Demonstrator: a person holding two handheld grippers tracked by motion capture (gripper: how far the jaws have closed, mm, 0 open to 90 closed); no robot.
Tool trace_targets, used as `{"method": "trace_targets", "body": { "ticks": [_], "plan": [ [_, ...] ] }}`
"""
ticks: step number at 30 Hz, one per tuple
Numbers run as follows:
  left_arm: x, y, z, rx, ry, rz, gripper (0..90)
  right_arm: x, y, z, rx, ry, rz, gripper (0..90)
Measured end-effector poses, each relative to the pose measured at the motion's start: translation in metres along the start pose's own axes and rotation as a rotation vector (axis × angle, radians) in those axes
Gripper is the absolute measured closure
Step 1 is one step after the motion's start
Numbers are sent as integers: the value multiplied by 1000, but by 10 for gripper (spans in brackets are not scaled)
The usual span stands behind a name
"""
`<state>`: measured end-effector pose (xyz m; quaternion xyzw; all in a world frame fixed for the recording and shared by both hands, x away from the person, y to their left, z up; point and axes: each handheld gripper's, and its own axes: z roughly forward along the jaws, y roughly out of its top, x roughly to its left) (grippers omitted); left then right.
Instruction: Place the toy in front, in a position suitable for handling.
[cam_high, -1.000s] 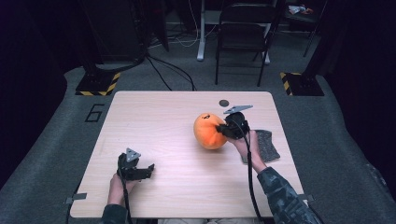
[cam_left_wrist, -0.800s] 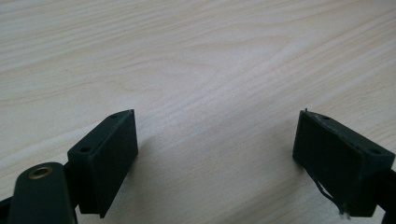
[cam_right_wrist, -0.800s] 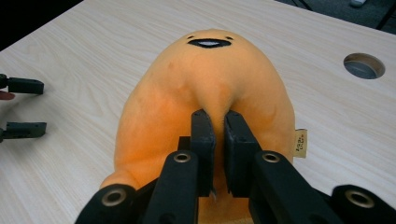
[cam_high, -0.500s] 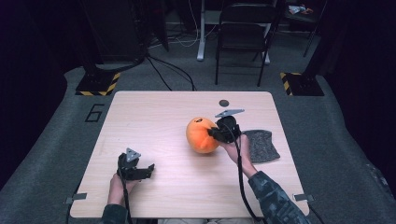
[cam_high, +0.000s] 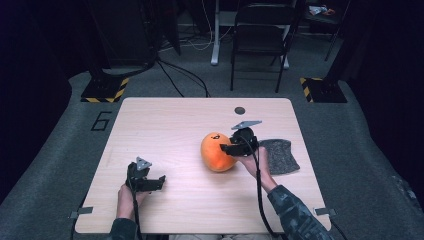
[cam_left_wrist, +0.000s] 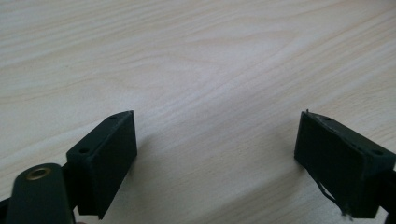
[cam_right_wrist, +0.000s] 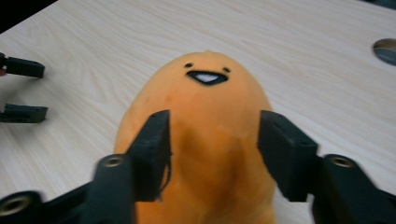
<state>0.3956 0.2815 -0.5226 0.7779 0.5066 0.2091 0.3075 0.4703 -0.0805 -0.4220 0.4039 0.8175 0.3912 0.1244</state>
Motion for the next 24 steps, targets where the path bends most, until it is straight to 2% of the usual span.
{"method": "trace_targets", "body": {
  "ticks": [1, 2, 4, 7, 8, 9, 10, 11, 13, 15, 19, 20, 21, 24],
  "plan": [
    [0, 2, -1, -10, 2, -9, 97, -3, 0, -3, -7, -6, -7, 363],
    [-1, 4, -4, -40, -9, -31, 85, -6, 0, -6, -4, 0, -5, 345],
    [-4, 11, -10, -82, -19, -45, 60, -13, -1, -12, -11, -8, -18, 295],
    [-14, 20, -16, -136, -34, -40, 34, -27, -3, -20, -7, -9, -18, 253],
    [-17, 22, -17, -155, -41, -40, 34, -27, -3, -20, -7, -9, -18, 253],
    [-22, 26, -19, -169, -61, -37, 34, -29, -3, -20, -12, -15, -24, 252],
    [-28, 29, -19, -179, -65, -28, 33, -33, -4, -22, -7, -11, -14, 248],
    [-33, 33, -20, -185, -80, -20, 29, -36, -4, -21, 0, -13, -23, 239],
    [-46, 41, -20, -201, -113, -1, 25, -44, -6, -19, 17, -18, -7, 220],
    [-59, 46, -18, -223, -134, 11, 25, -46, -6, -18, 15, -21, -13, 217],
    [-83, 57, -14, -230, -181, 64, 32, -51, -7, -13, 24, -15, -8, 205],
    [-92, 60, -12, -232, -197, 83, 34, -53, -6, -10, 22, -13, -20, 206],
    [-92, 60, -12, -232, -197, 83, 39, -53, -6, -10, 22, -13, -20, 206],
    [-105, 65, -8, -225, -224, 101, 41, -54, -5, -6, 34, -2, -5, 207]
  ]
}}
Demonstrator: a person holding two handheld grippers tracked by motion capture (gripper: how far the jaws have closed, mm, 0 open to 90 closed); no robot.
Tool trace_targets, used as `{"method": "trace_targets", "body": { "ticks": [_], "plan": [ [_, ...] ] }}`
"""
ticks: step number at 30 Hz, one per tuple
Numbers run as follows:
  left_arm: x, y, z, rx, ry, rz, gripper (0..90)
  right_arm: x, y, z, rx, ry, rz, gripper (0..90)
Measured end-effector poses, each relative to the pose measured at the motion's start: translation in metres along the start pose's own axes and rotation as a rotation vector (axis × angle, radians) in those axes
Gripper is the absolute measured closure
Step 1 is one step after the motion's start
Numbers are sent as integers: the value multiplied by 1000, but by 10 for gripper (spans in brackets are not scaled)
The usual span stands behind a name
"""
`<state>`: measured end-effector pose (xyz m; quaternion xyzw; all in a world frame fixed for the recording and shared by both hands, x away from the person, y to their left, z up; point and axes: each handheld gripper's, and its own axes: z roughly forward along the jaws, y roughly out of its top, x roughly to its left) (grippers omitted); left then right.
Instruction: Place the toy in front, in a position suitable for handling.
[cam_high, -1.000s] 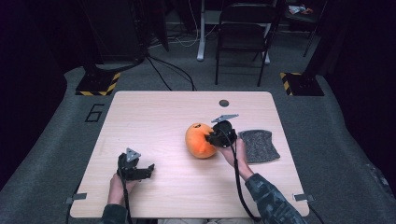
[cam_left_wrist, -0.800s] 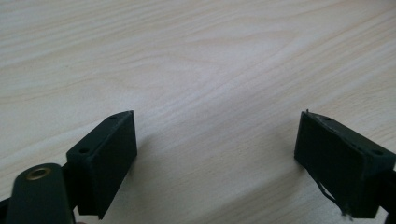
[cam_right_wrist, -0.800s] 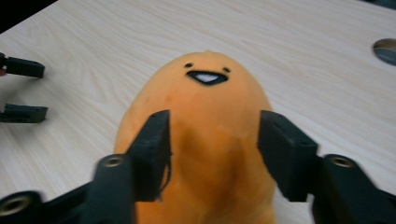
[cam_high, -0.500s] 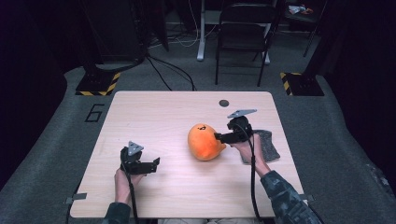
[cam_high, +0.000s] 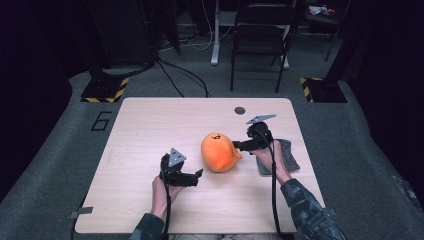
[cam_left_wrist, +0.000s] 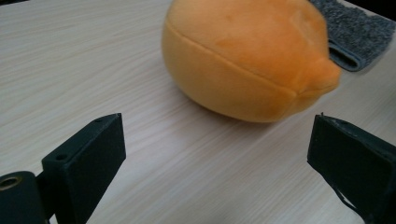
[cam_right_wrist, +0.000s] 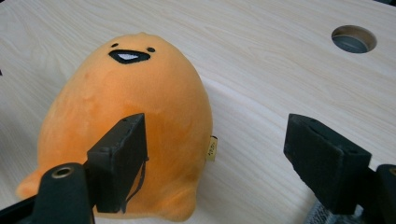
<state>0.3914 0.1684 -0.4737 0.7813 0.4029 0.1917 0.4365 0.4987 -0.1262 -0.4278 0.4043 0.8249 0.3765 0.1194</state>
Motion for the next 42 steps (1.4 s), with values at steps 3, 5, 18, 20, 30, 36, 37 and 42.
{"method": "trace_targets", "body": {
  "ticks": [3, 5, 18, 20, 30, 36, 37, 42],
  "plan": [
    [-9, 4, 7, -3, -22, 7, 46, -1, 1, 5, -2, 16, 1, 208],
    [-15, 6, 10, -10, -30, 22, 55, -1, 1, 8, 0, 30, 1, 211],
    [-42, 12, 36, 7, -18, 75, 187, 13, 5, 24, 62, 86, -30, 229],
    [-43, 10, 39, 18, -1, 80, 216, 14, 4, 25, 70, 90, -29, 237],
    [-41, 1, 41, 19, 2, 99, 496, 16, -1, 39, 117, 169, -34, 537],
    [-40, -1, 41, 12, -18, 105, 682, 20, -4, 41, 123, 150, -68, 748],
    [-40, -2, 41, 7, -19, 105, 701, 21, -4, 40, 118, 142, -70, 769],
    [-36, 1, 34, -27, -41, 92, 758, 28, -2, 31, 78, 109, -69, 813]
  ]
}}
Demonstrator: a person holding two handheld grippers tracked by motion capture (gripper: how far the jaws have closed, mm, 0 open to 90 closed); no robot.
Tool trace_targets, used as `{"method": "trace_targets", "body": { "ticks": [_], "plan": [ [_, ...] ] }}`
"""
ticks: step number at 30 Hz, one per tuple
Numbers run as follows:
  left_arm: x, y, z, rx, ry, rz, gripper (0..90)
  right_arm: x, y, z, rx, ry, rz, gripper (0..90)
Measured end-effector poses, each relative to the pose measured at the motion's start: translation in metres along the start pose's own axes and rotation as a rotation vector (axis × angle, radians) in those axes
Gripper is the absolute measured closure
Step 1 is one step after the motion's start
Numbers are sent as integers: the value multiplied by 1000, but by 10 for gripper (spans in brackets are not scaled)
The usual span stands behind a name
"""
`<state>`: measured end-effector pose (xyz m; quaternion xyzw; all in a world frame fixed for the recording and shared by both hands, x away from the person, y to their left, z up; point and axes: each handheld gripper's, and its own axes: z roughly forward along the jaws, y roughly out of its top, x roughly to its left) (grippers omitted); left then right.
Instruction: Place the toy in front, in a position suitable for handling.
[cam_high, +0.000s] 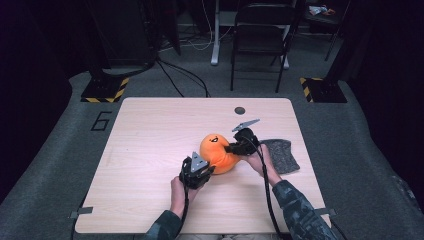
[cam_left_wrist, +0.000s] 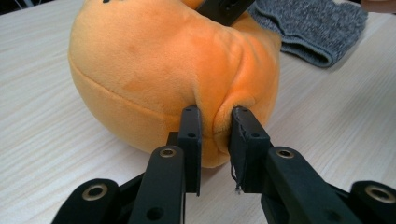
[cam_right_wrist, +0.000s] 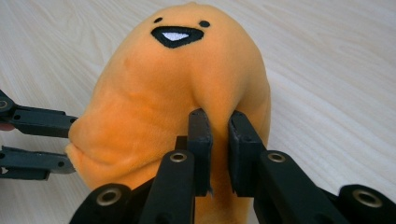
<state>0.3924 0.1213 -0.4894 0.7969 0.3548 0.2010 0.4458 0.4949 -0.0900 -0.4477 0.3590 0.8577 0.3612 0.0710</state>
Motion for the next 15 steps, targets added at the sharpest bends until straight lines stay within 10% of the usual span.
{"method": "trace_targets", "body": {
  "ticks": [15],
  "plan": [
    [11, 13, -16, -81, -14, 25, 783, 26, 4, -39, -54, -109, 1, 816]
  ]
}}
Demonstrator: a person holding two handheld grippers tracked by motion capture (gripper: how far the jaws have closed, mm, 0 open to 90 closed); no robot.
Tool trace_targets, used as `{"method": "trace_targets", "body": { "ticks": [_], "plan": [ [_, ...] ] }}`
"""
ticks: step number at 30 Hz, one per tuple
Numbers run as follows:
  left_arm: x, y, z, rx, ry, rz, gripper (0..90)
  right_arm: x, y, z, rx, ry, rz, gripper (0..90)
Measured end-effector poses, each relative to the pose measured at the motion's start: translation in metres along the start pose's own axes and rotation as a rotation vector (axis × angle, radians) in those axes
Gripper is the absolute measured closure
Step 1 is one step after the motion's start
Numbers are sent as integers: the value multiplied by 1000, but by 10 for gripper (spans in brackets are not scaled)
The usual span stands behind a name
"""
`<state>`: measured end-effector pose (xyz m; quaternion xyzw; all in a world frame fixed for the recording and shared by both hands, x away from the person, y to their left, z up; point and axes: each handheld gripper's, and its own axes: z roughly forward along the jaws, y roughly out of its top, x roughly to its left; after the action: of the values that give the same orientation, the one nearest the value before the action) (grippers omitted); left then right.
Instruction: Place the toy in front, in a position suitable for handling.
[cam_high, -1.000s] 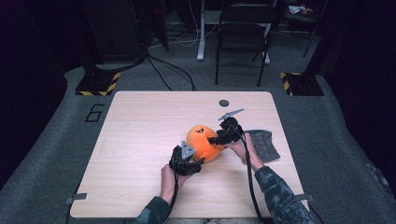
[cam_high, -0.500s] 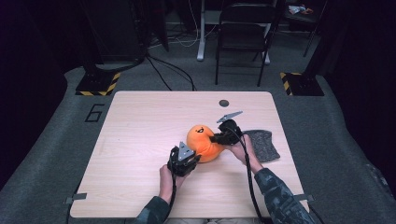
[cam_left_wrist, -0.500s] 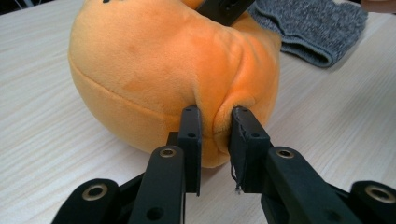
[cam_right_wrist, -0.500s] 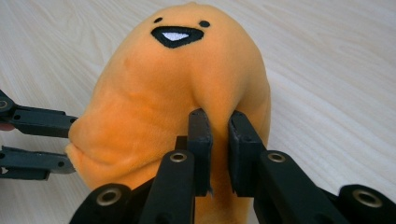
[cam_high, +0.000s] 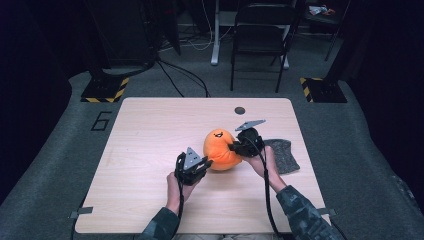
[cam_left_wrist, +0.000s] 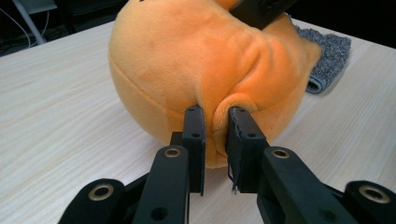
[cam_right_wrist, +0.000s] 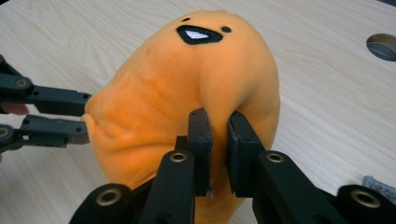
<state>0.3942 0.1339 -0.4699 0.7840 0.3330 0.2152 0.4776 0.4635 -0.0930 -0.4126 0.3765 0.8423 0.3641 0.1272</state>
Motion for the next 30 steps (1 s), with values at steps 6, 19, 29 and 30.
{"method": "trace_targets", "body": {
  "ticks": [6, 19, 29, 30],
  "plan": [
    [4, 3, -2, -10, -2, 12, 788, 7, -3, -9, -3, -19, 9, 818],
    [16, -4, 10, 65, -59, -9, 787, 9, -22, 6, 41, -23, 44, 816],
    [17, -10, 16, 87, -101, 6, 775, -4, -26, 8, 24, -7, 67, 497],
    [16, -10, 17, 81, -98, 6, 775, -4, -26, 8, 24, -7, 67, 497]
  ]
}}
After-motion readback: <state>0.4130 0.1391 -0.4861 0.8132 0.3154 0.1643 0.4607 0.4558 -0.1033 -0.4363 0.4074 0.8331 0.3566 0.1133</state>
